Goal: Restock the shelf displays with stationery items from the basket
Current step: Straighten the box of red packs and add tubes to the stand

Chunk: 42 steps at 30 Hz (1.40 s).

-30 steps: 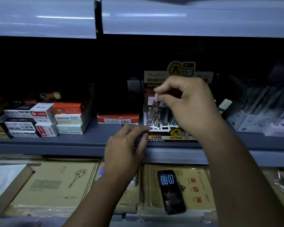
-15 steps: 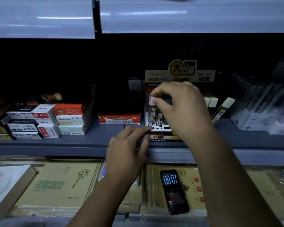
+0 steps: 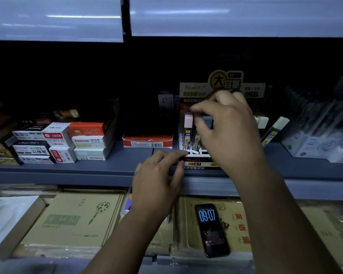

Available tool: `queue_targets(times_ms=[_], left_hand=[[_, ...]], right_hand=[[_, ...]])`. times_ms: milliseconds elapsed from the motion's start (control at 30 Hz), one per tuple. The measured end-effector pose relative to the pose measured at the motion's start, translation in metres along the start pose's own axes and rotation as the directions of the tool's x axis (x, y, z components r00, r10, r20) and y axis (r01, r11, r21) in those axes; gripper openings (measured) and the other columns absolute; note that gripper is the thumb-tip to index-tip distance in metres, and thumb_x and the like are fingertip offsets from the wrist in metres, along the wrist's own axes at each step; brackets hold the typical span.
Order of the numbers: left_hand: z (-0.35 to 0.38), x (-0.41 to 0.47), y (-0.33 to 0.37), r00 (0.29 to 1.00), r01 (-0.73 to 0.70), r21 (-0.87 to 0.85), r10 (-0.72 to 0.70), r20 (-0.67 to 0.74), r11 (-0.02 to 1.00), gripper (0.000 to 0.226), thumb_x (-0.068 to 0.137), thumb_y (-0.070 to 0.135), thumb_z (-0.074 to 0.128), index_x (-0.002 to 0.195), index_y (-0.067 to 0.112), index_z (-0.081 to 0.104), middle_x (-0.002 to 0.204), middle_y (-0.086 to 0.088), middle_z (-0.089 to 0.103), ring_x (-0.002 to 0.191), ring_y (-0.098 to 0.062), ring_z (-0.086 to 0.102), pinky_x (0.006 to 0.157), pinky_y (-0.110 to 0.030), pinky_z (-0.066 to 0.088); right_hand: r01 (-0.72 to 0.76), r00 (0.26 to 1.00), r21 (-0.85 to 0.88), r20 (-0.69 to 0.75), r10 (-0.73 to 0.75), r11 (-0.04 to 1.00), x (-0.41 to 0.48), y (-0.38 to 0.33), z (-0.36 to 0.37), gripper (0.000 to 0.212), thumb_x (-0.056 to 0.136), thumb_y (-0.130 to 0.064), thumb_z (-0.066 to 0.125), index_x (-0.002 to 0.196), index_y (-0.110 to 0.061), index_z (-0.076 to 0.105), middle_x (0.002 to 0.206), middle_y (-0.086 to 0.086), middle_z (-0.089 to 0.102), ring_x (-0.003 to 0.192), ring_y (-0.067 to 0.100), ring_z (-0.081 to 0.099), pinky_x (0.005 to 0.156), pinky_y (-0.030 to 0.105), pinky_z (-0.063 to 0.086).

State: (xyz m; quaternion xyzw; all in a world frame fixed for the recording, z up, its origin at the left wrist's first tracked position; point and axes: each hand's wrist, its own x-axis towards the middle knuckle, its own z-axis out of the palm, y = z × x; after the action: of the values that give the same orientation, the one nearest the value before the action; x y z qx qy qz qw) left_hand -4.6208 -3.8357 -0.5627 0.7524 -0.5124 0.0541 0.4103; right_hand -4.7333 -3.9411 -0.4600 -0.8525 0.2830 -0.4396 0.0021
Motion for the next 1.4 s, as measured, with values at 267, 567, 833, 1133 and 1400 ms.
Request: queue_targets(times_ms=[267, 567, 833, 1133, 1400], left_hand=[[0.0, 0.0, 0.0, 1.0, 0.004, -0.009, -0.004, 0.005, 1.0, 0.034, 0.097, 0.043, 0.047, 0.125, 0.042, 0.066, 0.098, 0.014, 0.062, 0.086, -0.01, 0.06, 0.077, -0.044, 0.053], [0.0, 0.0, 0.0, 1.0, 0.002, -0.014, -0.002, -0.006, 1.0, 0.032, 0.098, 0.04, 0.049, 0.125, 0.04, 0.066, 0.097, 0.014, 0.062, 0.086, -0.011, 0.06, 0.078, -0.045, 0.053], [0.001, 0.0, 0.001, 1.0, 0.004, -0.021, -0.004, -0.013, 1.0, 0.032, 0.097, 0.04, 0.049, 0.123, 0.041, 0.066, 0.097, 0.014, 0.062, 0.087, -0.01, 0.06, 0.078, -0.046, 0.053], [0.0, -0.001, 0.002, 1.0, -0.008, -0.008, 0.007, -0.015, 1.0, 0.031, 0.097, 0.039, 0.051, 0.124, 0.04, 0.066, 0.098, 0.014, 0.062, 0.086, -0.01, 0.059, 0.078, -0.045, 0.053], [0.003, -0.003, 0.009, 1.0, 0.006, -0.054, -0.008, -0.02, 0.999, 0.031, 0.095, 0.04, 0.059, 0.126, 0.039, 0.063, 0.11, 0.009, 0.042, 0.089, -0.017, 0.055, 0.076, -0.044, 0.055]], right_hand=[[-0.064, 0.997, -0.05, 0.046, 0.066, 0.997, -0.001, 0.004, -0.005, 0.015, 0.09, -0.01, 0.067, 0.097, -0.016, 0.079, 0.09, -0.01, 0.042, 0.102, 0.021, 0.045, 0.08, 0.034, 0.044], [-0.072, 0.995, -0.053, 0.068, 0.075, 0.996, 0.0, 0.004, -0.008, 0.022, 0.089, -0.01, 0.064, 0.095, -0.025, 0.079, 0.09, -0.01, 0.046, 0.102, 0.023, 0.045, 0.084, 0.034, 0.039], [-0.066, 0.993, -0.008, 0.095, 0.066, 0.998, -0.001, 0.004, -0.011, 0.014, 0.088, -0.015, 0.065, 0.087, -0.026, 0.074, 0.094, -0.013, 0.063, 0.099, 0.019, 0.044, 0.084, 0.031, 0.03], [-0.082, 0.989, -0.04, 0.122, 0.087, 0.996, -0.002, 0.008, -0.014, 0.03, 0.089, -0.019, 0.067, 0.117, -0.03, 0.068, 0.096, -0.013, 0.043, 0.108, 0.022, 0.04, 0.09, 0.036, 0.037], [-0.092, 0.993, -0.009, 0.075, 0.092, 0.996, -0.007, 0.017, -0.019, 0.021, 0.085, -0.014, 0.07, 0.104, -0.023, 0.072, 0.094, -0.012, 0.048, 0.107, 0.025, 0.045, 0.089, 0.046, 0.045]])
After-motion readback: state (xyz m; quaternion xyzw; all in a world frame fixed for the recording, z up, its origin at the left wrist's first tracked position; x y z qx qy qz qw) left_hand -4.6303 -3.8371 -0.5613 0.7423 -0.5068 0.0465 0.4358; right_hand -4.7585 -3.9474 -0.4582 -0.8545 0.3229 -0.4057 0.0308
